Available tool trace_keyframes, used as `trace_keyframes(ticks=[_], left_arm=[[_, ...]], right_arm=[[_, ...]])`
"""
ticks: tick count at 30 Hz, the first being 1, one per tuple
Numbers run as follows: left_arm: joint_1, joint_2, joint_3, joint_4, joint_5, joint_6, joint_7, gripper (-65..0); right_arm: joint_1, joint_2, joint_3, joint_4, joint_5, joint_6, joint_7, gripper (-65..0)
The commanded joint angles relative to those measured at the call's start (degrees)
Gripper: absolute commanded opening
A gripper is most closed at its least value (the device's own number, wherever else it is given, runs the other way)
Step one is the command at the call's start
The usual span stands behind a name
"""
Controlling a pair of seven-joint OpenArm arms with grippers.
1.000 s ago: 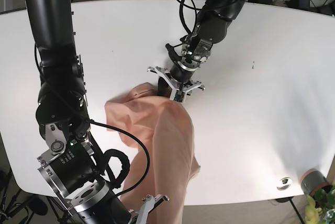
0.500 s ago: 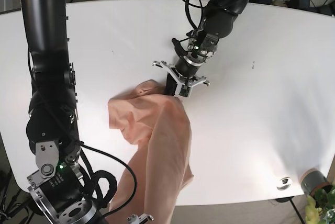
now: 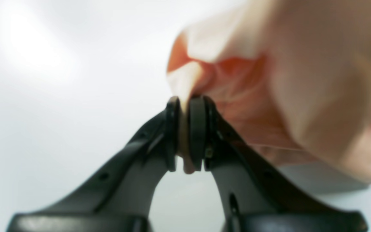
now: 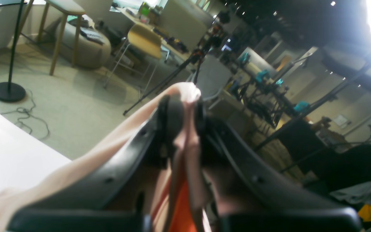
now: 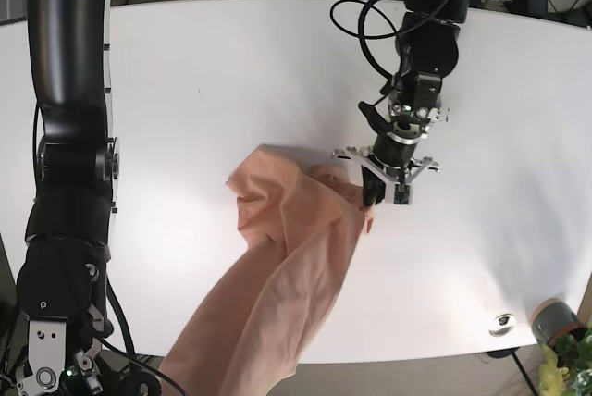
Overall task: Fold the T-shirt properly
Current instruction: 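Stretch the shirt between grippers and lay it lengthwise on the table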
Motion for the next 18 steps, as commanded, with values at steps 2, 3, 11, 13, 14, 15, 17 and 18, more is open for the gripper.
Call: trace_keyframes(ticks=[2,3,11,13,14,15,17,18], left_arm=[[-3.46,-1.98,-3.21,4.5,-0.08,0.28,1.88,-61.4],[-3.9,-2.51,-4.26,5.11,-0.17,0.28,2.58,-61.4],[-9.44,-6.99,-10.15,8.45,-0.17,0.19,5.4,-61.4],[-11.55,-9.01,-11.21,8.45,-0.25,0.19,5.4,-61.4],[-12.08,-9.8,-11.74,8.45,-0.25,0.19,5.4,-61.4],[-12.6,-10.6,-12.44,8.45,-0.25,0.19,5.4,-61.4],[-14.54,-12.44,-14.29,8.45,-0.25,0.19,5.4,-61.4],[-15.15,-12.97,-14.81,8.45,-0.25,0.19,5.49,-61.4]], right_arm=[[3.27,0.35,0.27,-3.15,-0.08,-0.82,4.03,-65.0],[3.44,0.35,0.27,-4.29,-0.08,-0.82,4.73,-65.0],[5.73,0.61,0.27,-10.88,-0.08,-0.91,8.42,-65.0],[6.96,0.7,0.27,-13.08,-0.08,-0.91,9.39,-65.0],[7.08,0.78,0.27,-13.52,-0.08,-0.91,9.65,-65.0],[7.08,0.87,0.36,-13.87,-0.08,-0.91,9.92,-65.0],[7.08,1.49,0.71,-14.05,-0.08,-0.91,9.92,-65.0],[7.08,1.49,1.06,-14.05,-0.08,-0.91,9.92,-65.0]])
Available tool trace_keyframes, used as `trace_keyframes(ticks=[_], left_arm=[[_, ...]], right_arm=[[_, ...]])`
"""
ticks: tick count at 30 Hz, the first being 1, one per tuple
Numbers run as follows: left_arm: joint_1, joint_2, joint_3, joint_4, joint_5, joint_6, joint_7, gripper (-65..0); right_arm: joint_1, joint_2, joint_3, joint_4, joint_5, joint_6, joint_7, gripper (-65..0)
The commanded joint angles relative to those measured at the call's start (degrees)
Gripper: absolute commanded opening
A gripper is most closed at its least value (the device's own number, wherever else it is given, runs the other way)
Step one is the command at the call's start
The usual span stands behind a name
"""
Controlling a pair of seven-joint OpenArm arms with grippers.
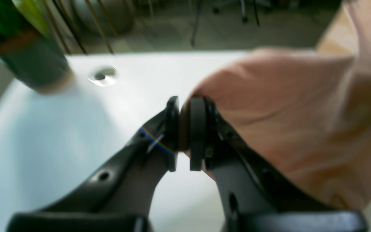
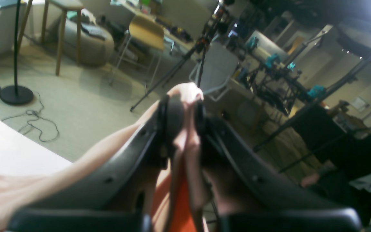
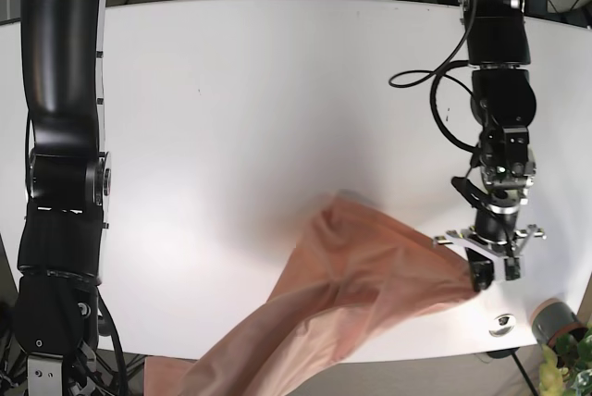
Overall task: Fold the T-shirt properly
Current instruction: 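Stretch the shirt between grippers and lay it lengthwise on the table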
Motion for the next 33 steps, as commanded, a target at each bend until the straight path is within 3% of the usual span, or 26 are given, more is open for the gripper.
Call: trace_keyframes(ticks=[1,6,12,22,25,28,31,33], left_arm=[[-3.05,-2.33,-2.25,0.93,0.14,0.34,-1.71,-61.4],[-5.42,-5.67,-5.85,0.58,0.23,-2.38,-1.71,-61.2],[-4.54,-6.02,-10.51,-1.35,0.4,-7.13,-1.71,-61.2],[3.98,-5.93,-12.45,-1.7,0.31,-7.66,-1.71,-60.8],[6.36,-5.67,-12.18,-1.7,0.23,-7.74,-1.71,-60.8],[8.29,-2.68,-11.57,-1.35,0.23,-7.74,-1.71,-60.4],[9.44,-0.13,-10.43,-1.35,0.31,-7.74,-1.71,-54.2],[9.7,1.36,-8.84,-1.53,0.31,-7.74,-1.71,-41.0]], right_arm=[[2.57,0.77,1.21,0.66,-0.02,-0.8,1.53,-65.0],[1.31,1.3,3.68,0.66,-0.02,-0.71,1.44,-65.0],[-5.54,2.35,7.1,2.16,0.6,-0.45,1.35,-65.0],[-24.27,1.73,13.52,14.02,0.6,-0.54,-0.58,-65.0],[-29.81,0.24,15.9,17.28,0.69,-0.45,-0.67,-65.0],[-33.94,-0.64,17.39,20.0,0.6,-0.27,-0.67,-65.0],[-37.19,-0.99,17.57,22.46,0.6,-0.27,-0.67,-65.0],[-38.78,-1.08,17.57,24.05,0.6,-0.27,-0.67,-65.0]])
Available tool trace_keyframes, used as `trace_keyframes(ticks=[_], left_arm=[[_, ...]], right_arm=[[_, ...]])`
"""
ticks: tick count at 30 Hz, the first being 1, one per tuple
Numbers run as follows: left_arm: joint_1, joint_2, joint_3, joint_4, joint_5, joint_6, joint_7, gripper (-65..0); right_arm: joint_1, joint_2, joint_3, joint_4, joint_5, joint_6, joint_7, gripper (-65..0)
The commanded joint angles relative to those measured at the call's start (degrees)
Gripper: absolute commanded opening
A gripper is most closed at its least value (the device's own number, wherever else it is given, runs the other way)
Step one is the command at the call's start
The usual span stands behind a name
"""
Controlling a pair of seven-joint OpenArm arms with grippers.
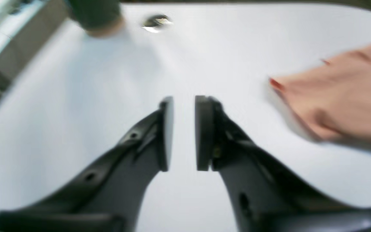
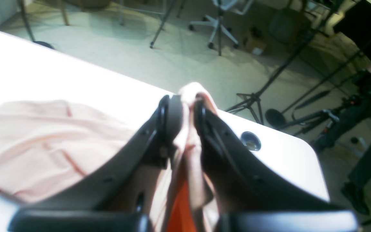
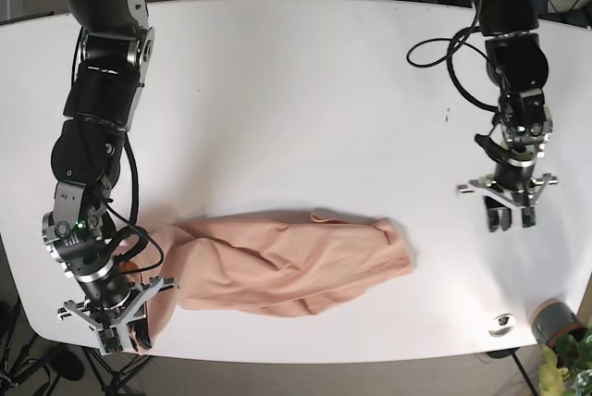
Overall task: Fold the T-shirt properly
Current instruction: 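Stretch the shirt between grippers and lay it lengthwise on the table, then lower the left gripper and grasp the shirt end opposite the right gripper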
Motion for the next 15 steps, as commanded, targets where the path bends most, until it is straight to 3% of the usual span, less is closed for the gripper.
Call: trace_keyframes(ticks=[1,4,5,15], left_arm=[[-1.45,0.67,1.15,0.88,-0.32,0.37,-2.08,-32.9],[-1.8,3.83,1.32,0.7,-0.32,0.63,-2.08,-12.4],[-2.24,5.07,1.32,0.09,-0.32,0.63,-2.08,-9.0],[-17.54,9.9,1.85,-19.43,-0.23,0.45,-2.17,-11.9]], right_arm=[[1.31,0.65,0.23,2.17,0.36,-0.47,2.21,-65.0],[0.69,0.56,0.23,2.52,0.36,-0.47,2.12,-65.0],[0.69,0.56,0.23,2.52,0.36,-0.47,2.12,-65.0],[0.69,0.56,0.32,2.43,0.45,-0.47,2.04,-65.0]])
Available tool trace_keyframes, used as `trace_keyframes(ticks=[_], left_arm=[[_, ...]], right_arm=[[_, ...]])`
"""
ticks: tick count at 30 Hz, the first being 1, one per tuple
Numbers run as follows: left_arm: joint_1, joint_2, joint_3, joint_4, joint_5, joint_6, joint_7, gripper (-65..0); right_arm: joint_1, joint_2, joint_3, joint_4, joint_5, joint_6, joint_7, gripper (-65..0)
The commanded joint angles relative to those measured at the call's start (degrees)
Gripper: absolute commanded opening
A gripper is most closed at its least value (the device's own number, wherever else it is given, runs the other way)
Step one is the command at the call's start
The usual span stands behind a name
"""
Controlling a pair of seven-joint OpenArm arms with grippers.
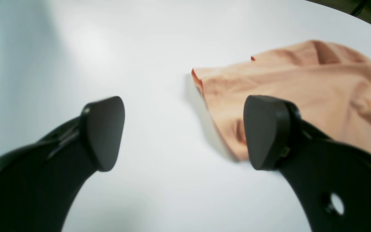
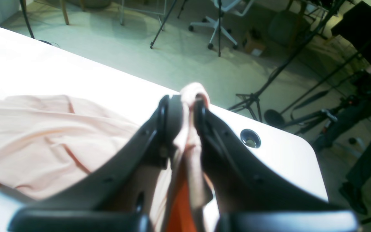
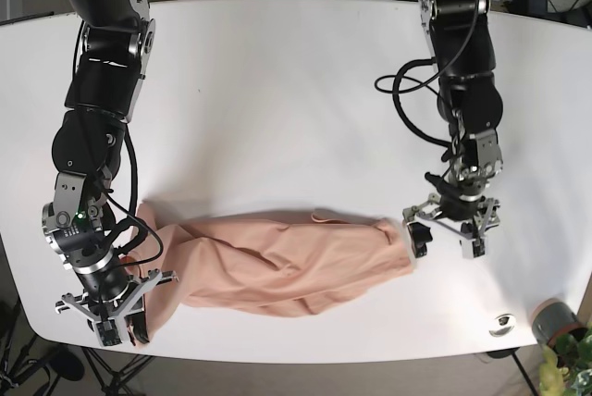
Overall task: Fold the T-shirt properly
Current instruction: 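Lower the left gripper and grasp the shirt end opposite the right gripper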
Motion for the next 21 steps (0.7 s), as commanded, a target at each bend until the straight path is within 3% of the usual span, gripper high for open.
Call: trace_keyframes(ticks=[1,10,21], left_arm=[[-4.19,-0.09,-0.16,-4.08,-0.36,-0.18,-1.66,-11.9],[-16.06,0.26,-0.07,-23.42,-0.36,-0.18,-2.37,-11.8],[-21.95,1.85,7.14,-37.83,-0.62,-0.18,-10.28,-11.7]], right_arm=[[1.98,0.41,0.21,1.21,0.62,-0.32,1.91,-65.0],[1.98,-1.35,0.3,1.21,0.62,-0.32,1.91,-65.0],[1.19,-1.97,0.12,1.3,0.62,-0.32,1.91,-65.0]])
